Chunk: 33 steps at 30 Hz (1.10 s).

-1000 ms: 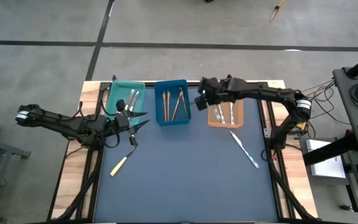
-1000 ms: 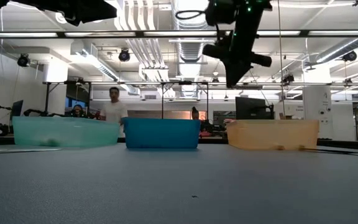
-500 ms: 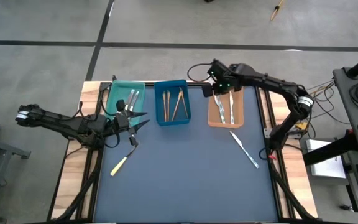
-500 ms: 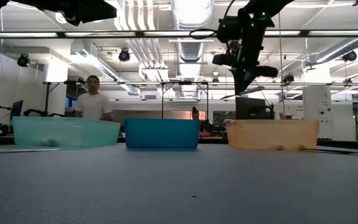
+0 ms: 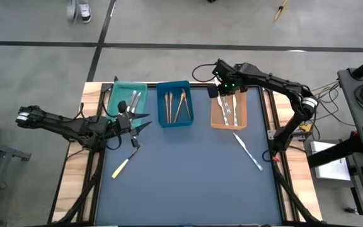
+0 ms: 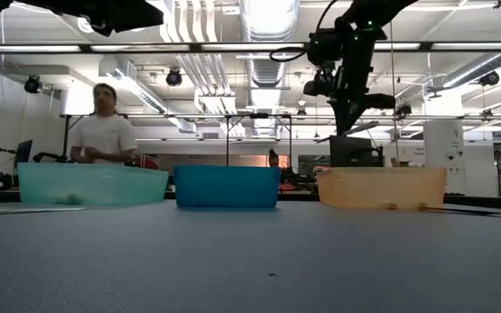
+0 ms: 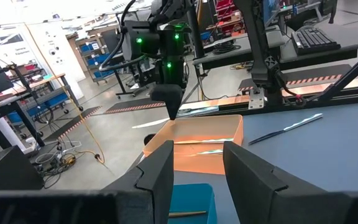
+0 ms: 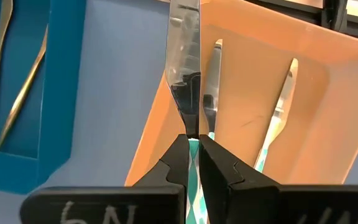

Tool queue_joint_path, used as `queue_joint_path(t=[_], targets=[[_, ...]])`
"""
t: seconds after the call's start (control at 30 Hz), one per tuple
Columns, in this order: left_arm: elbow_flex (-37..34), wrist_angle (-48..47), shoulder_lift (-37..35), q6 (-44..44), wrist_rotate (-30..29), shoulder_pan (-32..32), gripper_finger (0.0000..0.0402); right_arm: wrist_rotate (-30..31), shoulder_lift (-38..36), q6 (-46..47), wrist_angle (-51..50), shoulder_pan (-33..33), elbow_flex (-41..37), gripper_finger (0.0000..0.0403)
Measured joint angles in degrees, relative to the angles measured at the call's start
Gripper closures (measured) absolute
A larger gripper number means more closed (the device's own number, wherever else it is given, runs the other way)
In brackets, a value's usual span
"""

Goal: Sort silverware by color (type)
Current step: Put the white patterned table knife into the orange bin

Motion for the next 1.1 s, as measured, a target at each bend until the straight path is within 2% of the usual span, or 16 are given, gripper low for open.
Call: queue_joint_path(t=[0.5,0.77,1.1], targets=[[0.0,0.0,0.0,0.0,0.0,0.0,0.0280,4.9,0.2,0.3,0.1,-0.1,-6.6,0.0390],[0.0,0.0,0.0,0.0,0.0,0.0,0.0280,4.9,0.2,1.1,0.2,-0.4,-9.5,0.0390],[0.0,0.0,0.0,0.0,0.0,0.0,0.0280,4.9,0.2,8.5,1.0,-0.4,-10.7,0.0390]])
